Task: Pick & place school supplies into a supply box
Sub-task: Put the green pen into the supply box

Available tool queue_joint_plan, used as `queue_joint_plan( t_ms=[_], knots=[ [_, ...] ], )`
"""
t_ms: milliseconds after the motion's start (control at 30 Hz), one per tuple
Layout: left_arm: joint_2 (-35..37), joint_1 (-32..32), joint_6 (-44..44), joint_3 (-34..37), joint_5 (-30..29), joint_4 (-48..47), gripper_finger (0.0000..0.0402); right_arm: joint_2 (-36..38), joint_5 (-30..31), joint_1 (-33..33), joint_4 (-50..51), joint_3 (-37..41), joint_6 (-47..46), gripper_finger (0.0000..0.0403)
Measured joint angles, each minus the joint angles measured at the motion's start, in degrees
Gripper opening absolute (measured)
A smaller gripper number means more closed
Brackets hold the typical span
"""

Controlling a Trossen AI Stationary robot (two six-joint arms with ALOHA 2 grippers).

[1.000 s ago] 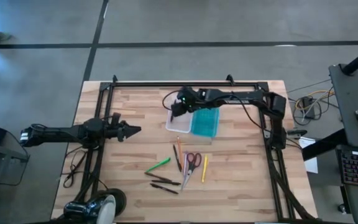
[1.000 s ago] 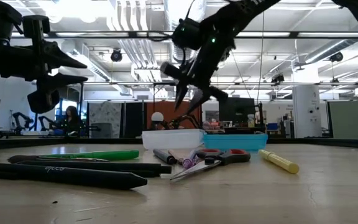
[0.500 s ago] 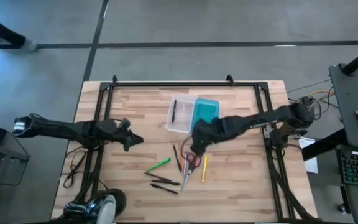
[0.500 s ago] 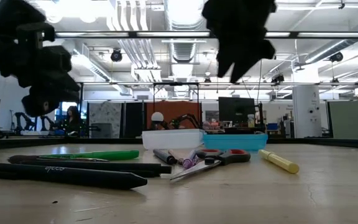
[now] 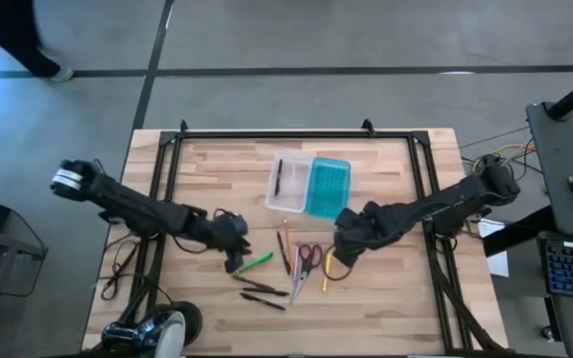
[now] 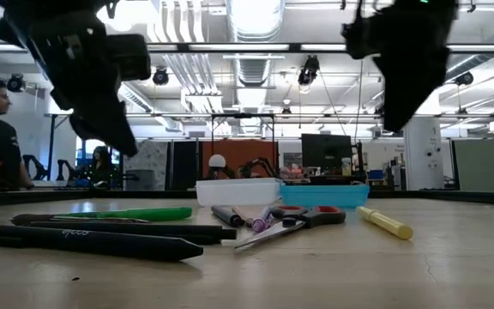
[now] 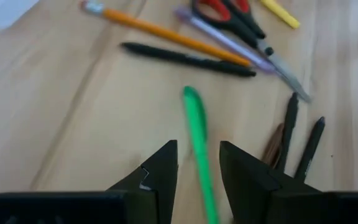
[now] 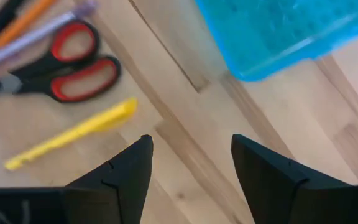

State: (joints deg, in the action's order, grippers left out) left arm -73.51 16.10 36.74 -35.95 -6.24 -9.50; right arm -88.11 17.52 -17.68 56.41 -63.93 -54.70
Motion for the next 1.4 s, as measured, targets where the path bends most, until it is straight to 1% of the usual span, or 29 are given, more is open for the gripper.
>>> queue_joint_plan(
  t_ms=[100, 300, 433, 600, 700, 767, 833, 867, 967, 1100, 1167, 1300, 1400],
  knots=[
    [-5.61, 2.00, 0.53, -3.22, -1.57, -0.55, 0.0104, 3.44, 2.05, -1.57, -1.17, 4.72, -2.68, 0.0210],
    [-16.33, 2.86, 3.95, -8.62, -1.98, -1.35, 0.0104, 9.39, 4.25, -4.30, -5.16, 12.19, -5.70, 0.0210],
    [-22.59, 2.82, 4.12, -12.84, -3.14, -6.06, 0.0104, 11.66, 5.86, -5.40, -6.09, 14.35, -5.83, 0.0210],
    [-28.39, 2.79, 4.10, -17.16, -2.69, -11.33, 0.0103, 13.28, 7.39, -5.71, -6.02, 15.64, -5.94, 0.0210],
    [-30.65, 2.21, 4.26, -18.94, -2.48, -13.79, 0.0089, 13.87, 9.16, -5.71, -6.05, 16.26, -6.60, 0.0210],
    [-31.24, 1.62, 4.28, -19.68, -2.16, -14.77, 0.0064, 13.96, 9.73, -5.71, -6.20, 16.43, -6.98, 0.0210],
    [-31.49, 0.67, 4.49, -20.19, -1.34, -15.23, 0.0030, 13.96, 9.80, -5.71, -6.16, 16.56, -7.00, 0.0210],
    [-31.21, 0.09, 5.06, -20.27, -0.76, -14.72, 0.0022, 13.95, 10.07, -5.71, -6.23, 16.56, -7.15, 0.0210],
    [-30.41, -2.15, 6.85, -20.66, 1.67, -14.03, 0.0020, 13.94, 12.72, -5.71, -6.13, 16.56, -10.50, 0.0210],
    [-26.69, -4.68, 8.48, -20.63, 3.44, -12.60, 0.0020, 14.84, 18.10, -5.71, -6.05, 16.56, -17.43, 0.0206],
    [-24.20, -6.53, 9.89, -20.49, 1.13, -10.44, 0.0020, 15.32, 20.17, -5.71, -6.00, 16.56, -21.17, 0.0202],
    [-15.94, -10.48, 13.86, -20.69, -2.93, -5.77, 0.0017, 15.76, 22.83, -5.69, -5.98, 16.53, -26.61, 0.0191],
    [-12.61, -15.56, 14.26, -20.27, -7.03, -2.64, 0.0017, 15.73, 23.93, -5.67, -6.08, 16.53, -30.03, 0.0183]
  ],
)
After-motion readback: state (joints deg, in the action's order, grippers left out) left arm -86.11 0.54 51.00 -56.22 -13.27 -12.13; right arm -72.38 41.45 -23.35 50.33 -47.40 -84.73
